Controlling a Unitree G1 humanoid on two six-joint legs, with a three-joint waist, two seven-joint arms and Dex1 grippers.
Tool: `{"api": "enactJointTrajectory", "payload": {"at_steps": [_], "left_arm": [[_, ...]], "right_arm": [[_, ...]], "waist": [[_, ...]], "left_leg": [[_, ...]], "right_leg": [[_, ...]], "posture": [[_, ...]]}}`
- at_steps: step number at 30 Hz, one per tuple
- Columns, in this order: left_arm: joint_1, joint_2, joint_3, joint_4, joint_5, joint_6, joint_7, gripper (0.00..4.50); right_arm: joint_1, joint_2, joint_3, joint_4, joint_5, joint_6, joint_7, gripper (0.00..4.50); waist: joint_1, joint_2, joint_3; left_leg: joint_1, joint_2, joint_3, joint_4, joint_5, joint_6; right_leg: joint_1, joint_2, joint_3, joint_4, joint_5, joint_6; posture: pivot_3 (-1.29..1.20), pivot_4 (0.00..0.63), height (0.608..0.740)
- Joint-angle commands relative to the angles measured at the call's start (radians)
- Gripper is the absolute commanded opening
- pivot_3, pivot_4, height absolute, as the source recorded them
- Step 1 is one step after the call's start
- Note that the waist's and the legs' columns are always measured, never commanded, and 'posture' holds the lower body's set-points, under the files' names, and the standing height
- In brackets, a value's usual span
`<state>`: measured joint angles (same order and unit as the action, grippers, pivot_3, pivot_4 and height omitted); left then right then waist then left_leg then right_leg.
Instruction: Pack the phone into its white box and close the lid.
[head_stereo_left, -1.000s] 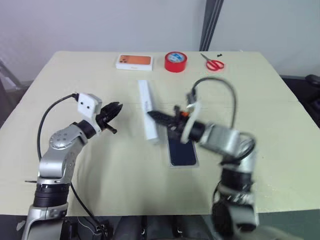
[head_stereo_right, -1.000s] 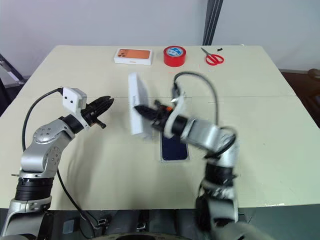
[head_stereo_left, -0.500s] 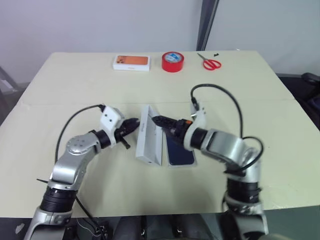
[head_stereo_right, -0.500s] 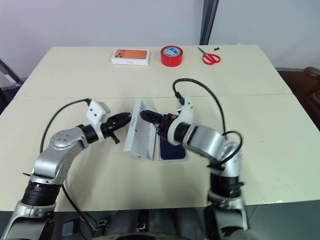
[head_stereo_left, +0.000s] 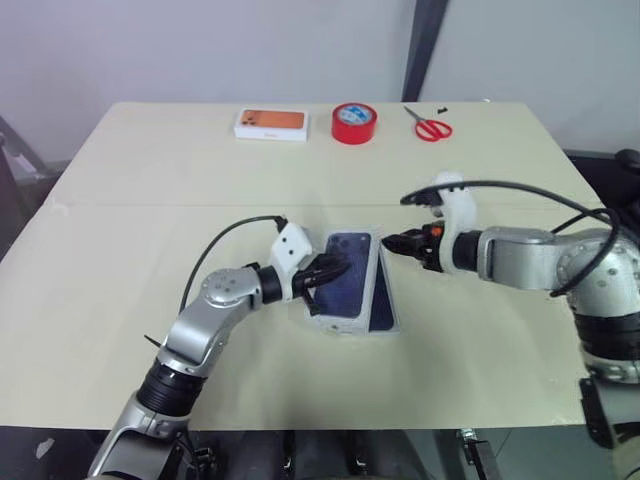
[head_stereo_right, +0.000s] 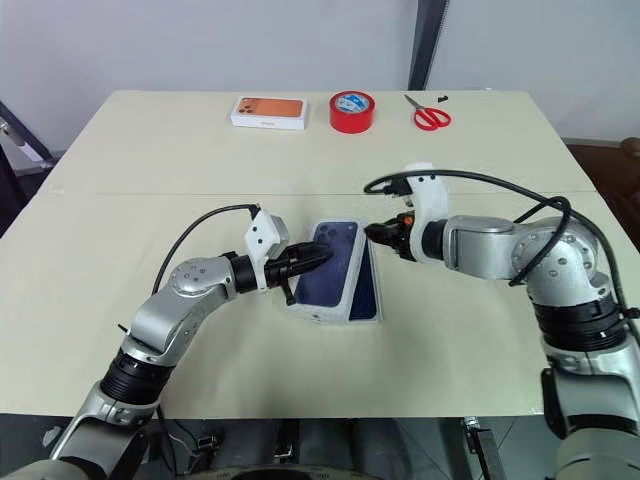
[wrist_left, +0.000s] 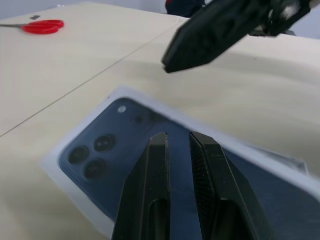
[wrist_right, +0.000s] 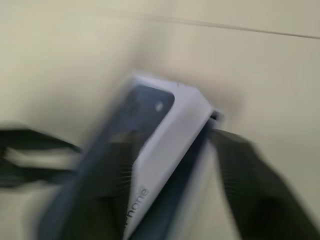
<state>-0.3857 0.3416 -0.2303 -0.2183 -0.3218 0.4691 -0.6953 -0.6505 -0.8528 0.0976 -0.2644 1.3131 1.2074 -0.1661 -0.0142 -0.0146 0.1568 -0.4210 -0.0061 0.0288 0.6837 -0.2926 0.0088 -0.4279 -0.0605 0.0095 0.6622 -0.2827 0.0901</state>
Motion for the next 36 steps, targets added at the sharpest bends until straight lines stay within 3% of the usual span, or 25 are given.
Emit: {"api": "enactJointTrajectory", "payload": {"at_steps": [1, 6, 12, 21, 36], "left_arm": [[-0.015, 0.001, 0.107, -0.065, -0.061, 0.074, 0.054, 0.71], [-0.004, 0.078, 0.172, -0.108, -0.063, 0.223, 0.111, 0.71], [0.008, 0.189, 0.054, -0.074, 0.022, 0.298, 0.092, 0.71], [-0.024, 0.134, 0.002, -0.048, 0.008, 0.32, 0.052, 0.71], [-0.037, 0.082, -0.048, -0.148, -0.025, 0.355, -0.019, 0.71]], "right_arm": [[-0.027, -0.112, 0.12, -0.112, -0.284, -0.094, 0.235, 0.01], [-0.009, -0.222, 0.274, -0.199, -0.589, -0.239, 0.489, 0.01], [0.018, -0.156, 0.305, -0.233, -0.724, -0.249, 0.594, 0.01], [0.007, -0.031, 0.307, -0.245, -0.824, -0.153, 0.638, 0.01], [0.057, -0.046, 0.261, -0.306, -0.898, -0.102, 0.74, 0.01]], "waist": [[0.001, 0.0, 0.0], [-0.001, 0.0, 0.0], [0.003, 0.0, 0.0], [0.004, 0.0, 0.0], [0.003, 0.0, 0.0]], "left_leg": [[0.0, 0.0, 0.0, 0.0, 0.0, 0.0], [0.0, 0.0, 0.0, 0.0, 0.0, 0.0], [0.0, 0.0, 0.0, 0.0, 0.0, 0.0], [0.0, 0.0, -0.001, 0.0, 0.0, -0.001], [0.0, 0.0, -0.001, 0.0, 0.0, -0.001]], "right_leg": [[0.0, 0.0, 0.0, 0.0, 0.0, 0.0], [0.0, 0.0, 0.0, 0.0, 0.0, 0.0], [0.0, 0.0, 0.0, 0.0, 0.0, 0.0], [0.0, -0.001, 0.0, 0.0, 0.0, 0.0], [0.0, -0.002, 0.0, 0.0, 0.0, 0.0]], "posture": [[0.0, 0.15, 0.725], [0.0, 0.15, 0.725], [0.0, 0.15, 0.725], [0.0, 0.15, 0.725], [0.0, 0.15, 0.725]]}}
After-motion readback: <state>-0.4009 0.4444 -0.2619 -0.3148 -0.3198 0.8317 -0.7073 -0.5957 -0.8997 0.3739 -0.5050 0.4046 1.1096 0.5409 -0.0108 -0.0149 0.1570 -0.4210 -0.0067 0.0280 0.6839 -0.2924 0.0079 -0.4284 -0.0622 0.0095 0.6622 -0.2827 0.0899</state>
